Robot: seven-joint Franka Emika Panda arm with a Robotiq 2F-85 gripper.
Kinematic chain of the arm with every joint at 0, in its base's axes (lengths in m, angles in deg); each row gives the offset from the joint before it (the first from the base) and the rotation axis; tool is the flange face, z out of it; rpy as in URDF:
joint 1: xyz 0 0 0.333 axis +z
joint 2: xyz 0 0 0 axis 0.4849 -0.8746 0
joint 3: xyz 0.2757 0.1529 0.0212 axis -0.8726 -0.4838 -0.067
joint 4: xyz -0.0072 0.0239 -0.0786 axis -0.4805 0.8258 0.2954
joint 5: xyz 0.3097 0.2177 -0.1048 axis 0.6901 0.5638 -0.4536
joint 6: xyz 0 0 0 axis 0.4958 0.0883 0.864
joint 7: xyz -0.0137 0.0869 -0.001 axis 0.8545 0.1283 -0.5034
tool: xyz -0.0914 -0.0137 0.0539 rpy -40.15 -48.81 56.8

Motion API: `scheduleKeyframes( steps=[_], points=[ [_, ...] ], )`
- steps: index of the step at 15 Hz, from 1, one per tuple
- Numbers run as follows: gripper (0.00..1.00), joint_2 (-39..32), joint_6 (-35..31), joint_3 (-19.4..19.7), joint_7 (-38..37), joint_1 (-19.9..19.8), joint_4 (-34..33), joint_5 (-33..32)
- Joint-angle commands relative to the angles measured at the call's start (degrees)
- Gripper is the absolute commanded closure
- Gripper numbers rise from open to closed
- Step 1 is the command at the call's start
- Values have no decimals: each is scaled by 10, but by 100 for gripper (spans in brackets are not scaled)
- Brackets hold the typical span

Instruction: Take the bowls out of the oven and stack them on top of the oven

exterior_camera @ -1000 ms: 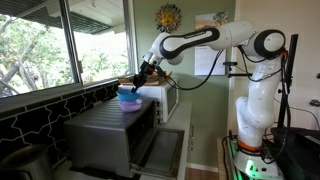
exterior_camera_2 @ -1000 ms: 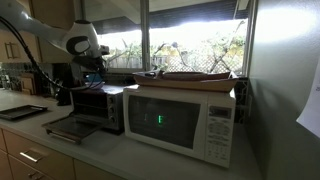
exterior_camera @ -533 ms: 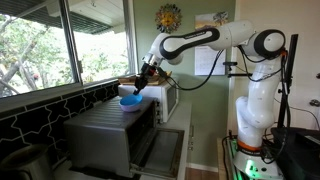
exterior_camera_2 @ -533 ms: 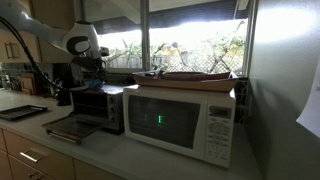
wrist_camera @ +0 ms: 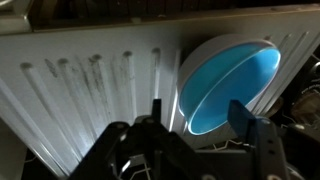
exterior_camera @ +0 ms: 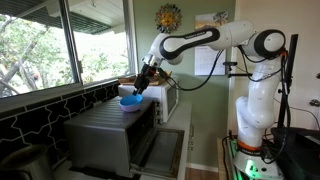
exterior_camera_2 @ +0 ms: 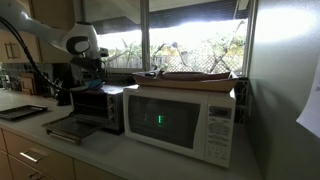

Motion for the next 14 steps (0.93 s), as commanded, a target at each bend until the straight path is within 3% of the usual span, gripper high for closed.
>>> scheduleKeyframes(
  steps=[1,7,14],
  points=[
    [55,-5,24,-4,-13,-6,-14,-12],
    [99,-3,33,-3,-15,-6,-21,-9],
    [99,-3,46,-3,-20,-6,-20,-2]
  ],
)
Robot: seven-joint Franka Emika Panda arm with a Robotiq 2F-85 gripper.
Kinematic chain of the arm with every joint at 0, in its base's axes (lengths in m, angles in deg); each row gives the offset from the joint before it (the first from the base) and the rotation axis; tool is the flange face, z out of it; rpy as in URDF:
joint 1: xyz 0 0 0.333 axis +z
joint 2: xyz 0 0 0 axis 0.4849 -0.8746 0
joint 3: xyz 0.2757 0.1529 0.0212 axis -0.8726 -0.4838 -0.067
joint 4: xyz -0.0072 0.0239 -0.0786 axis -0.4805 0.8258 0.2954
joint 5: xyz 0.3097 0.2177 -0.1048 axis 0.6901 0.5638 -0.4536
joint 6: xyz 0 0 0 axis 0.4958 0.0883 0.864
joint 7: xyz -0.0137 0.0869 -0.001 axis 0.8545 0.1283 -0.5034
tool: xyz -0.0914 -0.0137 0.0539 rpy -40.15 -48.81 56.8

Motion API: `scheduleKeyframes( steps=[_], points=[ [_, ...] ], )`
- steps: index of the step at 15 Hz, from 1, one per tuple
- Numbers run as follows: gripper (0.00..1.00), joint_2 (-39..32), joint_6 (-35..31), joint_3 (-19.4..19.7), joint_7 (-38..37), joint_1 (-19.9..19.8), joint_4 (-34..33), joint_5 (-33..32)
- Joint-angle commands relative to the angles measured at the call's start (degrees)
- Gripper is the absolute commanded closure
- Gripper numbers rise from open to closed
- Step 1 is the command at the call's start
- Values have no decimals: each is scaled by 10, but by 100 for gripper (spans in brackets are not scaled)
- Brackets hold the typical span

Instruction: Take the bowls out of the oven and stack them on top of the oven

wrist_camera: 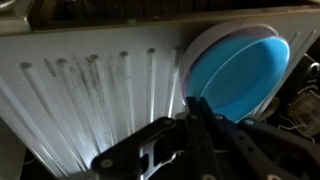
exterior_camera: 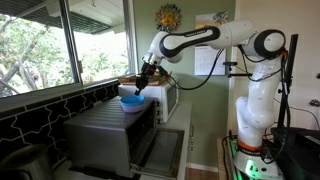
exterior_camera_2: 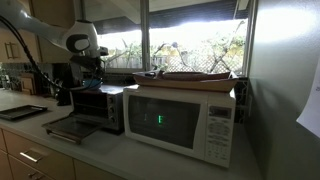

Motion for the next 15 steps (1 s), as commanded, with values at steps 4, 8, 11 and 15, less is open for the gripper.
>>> scheduleKeyframes(
  steps=[4,8,11,15],
  points=[
    [99,-6,23,-2,-24,-5,-4,6],
    [99,-9,15,-2,-35,-5,-1,12],
    [64,-5,13,-1,-40,-7,-2,12],
    [35,29,21,10,-25,-12,-8,14]
  ],
)
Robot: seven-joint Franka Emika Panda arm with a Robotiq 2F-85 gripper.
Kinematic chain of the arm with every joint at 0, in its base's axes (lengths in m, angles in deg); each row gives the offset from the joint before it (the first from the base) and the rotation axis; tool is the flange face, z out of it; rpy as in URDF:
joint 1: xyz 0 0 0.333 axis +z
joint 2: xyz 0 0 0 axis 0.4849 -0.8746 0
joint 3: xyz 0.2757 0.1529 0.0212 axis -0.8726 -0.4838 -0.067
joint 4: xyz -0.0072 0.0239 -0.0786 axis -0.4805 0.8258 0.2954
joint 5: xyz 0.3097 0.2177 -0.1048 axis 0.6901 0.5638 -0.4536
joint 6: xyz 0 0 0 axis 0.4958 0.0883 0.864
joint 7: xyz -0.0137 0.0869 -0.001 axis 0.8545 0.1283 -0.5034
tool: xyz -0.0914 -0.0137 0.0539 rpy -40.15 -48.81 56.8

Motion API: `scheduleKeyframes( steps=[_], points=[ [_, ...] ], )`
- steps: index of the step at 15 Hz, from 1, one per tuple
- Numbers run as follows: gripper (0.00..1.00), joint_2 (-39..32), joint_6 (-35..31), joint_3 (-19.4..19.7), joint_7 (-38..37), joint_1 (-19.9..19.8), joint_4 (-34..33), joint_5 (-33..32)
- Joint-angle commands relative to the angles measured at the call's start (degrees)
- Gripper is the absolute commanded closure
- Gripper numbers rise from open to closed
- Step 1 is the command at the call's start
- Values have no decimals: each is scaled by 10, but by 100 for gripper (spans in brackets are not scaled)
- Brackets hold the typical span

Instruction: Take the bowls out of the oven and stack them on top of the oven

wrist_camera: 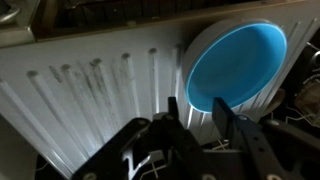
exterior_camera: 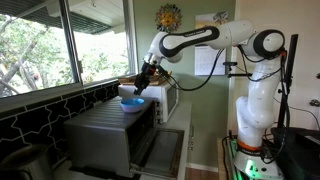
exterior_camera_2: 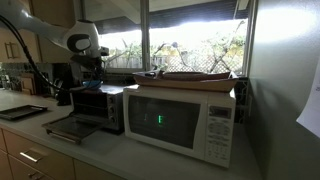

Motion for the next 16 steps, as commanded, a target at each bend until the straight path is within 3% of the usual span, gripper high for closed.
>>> scheduleKeyframes(
  steps=[1,5,10,16],
  points=[
    [26,45,15,12,18,-6,0,15],
    [1,119,32,32,55,-4,21,18],
    [0,234,73,63,79,-3,61,19],
    [0,320,166,94,107,3,88,22]
  ],
)
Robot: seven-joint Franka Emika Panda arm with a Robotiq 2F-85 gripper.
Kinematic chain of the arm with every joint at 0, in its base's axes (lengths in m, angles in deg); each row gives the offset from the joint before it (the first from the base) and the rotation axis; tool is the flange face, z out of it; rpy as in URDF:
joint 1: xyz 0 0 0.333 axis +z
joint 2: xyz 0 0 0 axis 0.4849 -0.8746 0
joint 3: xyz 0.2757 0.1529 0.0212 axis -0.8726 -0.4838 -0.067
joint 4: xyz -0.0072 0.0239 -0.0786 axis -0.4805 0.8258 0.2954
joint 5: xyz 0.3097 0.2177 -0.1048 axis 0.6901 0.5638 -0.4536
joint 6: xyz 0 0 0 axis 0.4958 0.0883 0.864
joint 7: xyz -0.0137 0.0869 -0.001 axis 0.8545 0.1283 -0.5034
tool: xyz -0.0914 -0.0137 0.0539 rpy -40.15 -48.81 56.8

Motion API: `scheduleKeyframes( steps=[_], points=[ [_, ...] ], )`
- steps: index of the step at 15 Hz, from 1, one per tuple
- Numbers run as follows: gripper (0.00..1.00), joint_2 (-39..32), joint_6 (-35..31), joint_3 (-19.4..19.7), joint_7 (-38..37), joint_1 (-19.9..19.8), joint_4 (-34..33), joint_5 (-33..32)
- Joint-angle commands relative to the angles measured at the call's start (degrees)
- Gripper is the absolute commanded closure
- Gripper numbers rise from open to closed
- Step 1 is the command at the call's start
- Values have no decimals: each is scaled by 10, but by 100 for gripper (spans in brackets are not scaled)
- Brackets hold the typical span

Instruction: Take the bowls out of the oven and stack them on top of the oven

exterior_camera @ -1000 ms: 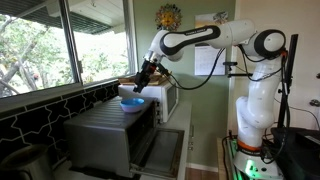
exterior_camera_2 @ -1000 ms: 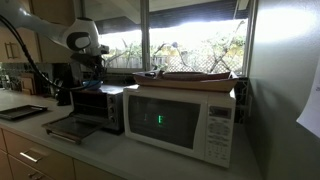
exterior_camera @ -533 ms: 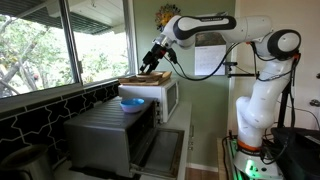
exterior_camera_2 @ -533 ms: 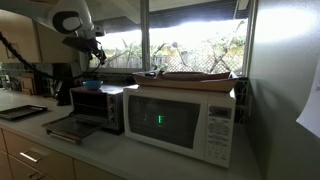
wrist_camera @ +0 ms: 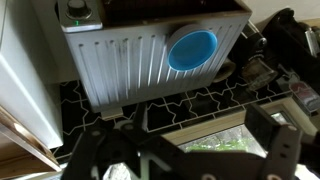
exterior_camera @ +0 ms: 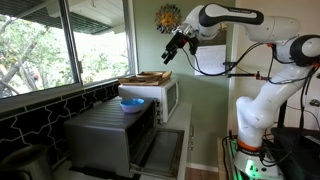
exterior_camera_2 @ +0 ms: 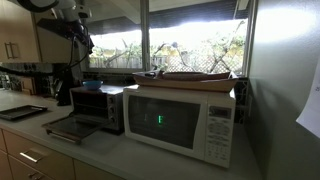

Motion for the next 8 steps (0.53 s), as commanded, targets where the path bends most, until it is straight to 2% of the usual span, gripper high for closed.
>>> scheduleKeyframes(
  steps=[1,2,3,8],
  points=[
    [0,53,49,16,28,6,35,10],
    [0,59,56,17,33,6,38,10],
    [0,32,42,7,18,-4,13,4],
    [0,49,49,8,24,-3,27,4]
  ],
)
